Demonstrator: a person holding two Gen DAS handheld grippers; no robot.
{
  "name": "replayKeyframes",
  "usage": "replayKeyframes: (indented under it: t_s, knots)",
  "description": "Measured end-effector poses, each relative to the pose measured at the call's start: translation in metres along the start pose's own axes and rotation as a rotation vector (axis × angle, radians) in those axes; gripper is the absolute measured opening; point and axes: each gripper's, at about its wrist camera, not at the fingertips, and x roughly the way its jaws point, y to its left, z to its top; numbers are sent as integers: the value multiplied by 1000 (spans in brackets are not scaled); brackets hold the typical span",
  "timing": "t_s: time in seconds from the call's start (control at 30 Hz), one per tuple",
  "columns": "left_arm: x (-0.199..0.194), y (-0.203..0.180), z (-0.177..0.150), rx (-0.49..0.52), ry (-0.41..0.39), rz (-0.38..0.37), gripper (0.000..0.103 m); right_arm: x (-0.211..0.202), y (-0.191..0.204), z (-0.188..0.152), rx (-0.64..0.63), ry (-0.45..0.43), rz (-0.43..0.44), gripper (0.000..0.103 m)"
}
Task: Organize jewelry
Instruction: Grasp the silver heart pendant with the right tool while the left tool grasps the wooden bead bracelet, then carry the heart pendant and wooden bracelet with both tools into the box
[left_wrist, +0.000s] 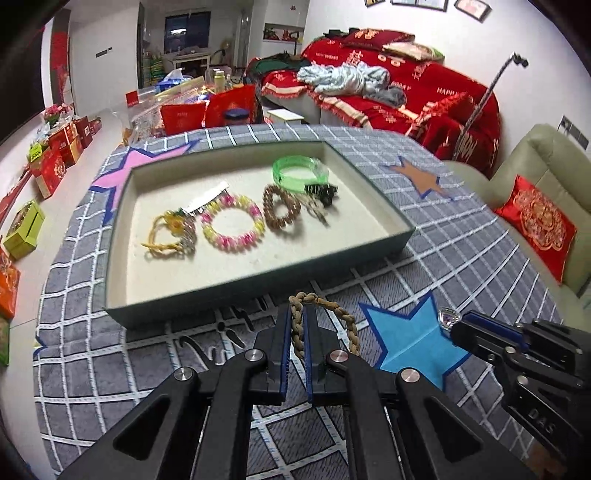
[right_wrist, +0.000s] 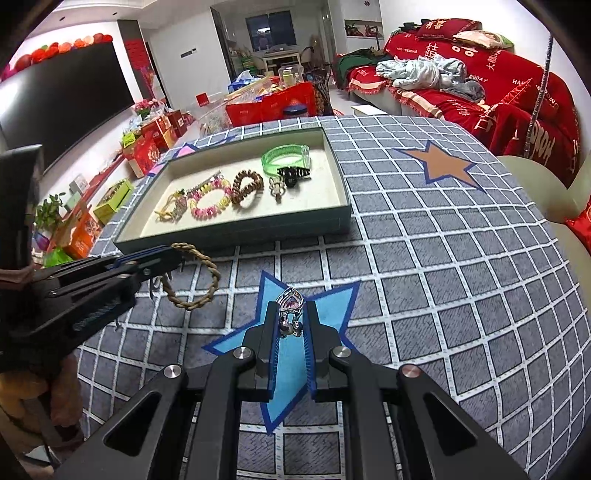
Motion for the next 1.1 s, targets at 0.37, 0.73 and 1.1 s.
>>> replayKeyframes:
  t_s: [0.37, 0.73, 1.1]
  knots:
    - [-25, 24, 26, -17, -73, 12, 23, -4, 13, 41, -25, -44, 28, 13]
    - [-4, 57, 48, -44, -74, 61, 23, 28, 15, 83, -12, -33, 47, 13]
    - [32, 71, 62, -54, -49, 78, 23, 78, 12, 105, -30, 27, 24, 13]
